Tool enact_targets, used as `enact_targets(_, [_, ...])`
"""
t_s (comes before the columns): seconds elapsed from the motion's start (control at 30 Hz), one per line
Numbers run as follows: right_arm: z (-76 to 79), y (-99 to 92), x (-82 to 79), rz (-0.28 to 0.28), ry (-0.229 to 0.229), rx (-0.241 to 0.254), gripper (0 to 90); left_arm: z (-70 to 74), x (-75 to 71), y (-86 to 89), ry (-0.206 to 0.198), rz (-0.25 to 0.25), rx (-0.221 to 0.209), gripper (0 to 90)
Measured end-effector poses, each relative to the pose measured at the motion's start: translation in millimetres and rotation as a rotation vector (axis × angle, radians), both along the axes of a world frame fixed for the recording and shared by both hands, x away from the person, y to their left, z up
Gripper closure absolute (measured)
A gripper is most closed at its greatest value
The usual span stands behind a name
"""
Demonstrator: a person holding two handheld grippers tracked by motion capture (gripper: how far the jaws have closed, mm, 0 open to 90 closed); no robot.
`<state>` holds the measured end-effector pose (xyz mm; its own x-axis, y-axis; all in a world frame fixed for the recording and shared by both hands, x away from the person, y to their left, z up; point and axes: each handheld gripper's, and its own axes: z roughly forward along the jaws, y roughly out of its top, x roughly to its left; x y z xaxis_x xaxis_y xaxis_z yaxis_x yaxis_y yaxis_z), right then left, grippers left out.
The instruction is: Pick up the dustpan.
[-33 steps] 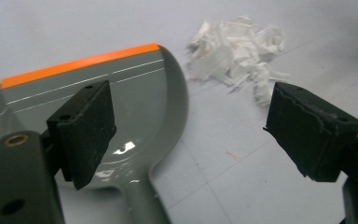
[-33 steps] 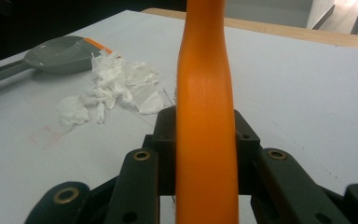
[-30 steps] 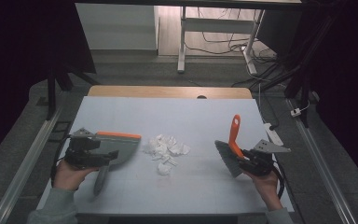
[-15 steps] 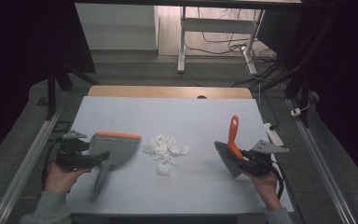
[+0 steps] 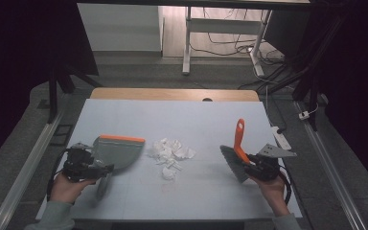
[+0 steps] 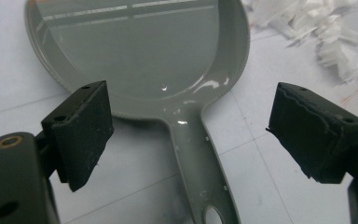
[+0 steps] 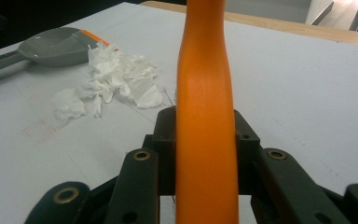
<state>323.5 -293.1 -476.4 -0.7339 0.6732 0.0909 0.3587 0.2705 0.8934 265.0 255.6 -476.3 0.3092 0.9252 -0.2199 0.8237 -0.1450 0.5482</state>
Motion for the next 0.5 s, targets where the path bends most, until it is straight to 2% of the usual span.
enact_targets(0.23, [-0.9, 1.3, -0.1, 0.002, -0.001, -0.011, 70.2, -13.6, 3.1, -3.4, 0.066, -0.005, 0.013, 13.4])
enact_targets(0.4, [-0.8, 1.1, -0.1, 0.0, -0.001, -0.012, 70.2, -20.4, 4.0, -5.3, 0.093, 0.004, 0.022, 12.2])
enact_targets(0.5, [-1.2, 1.4, 0.1, 0.003, -0.001, -0.011, 70.2, -27.2, 5.0, -9.3, 0.118, -0.01, 0.027, 12.1])
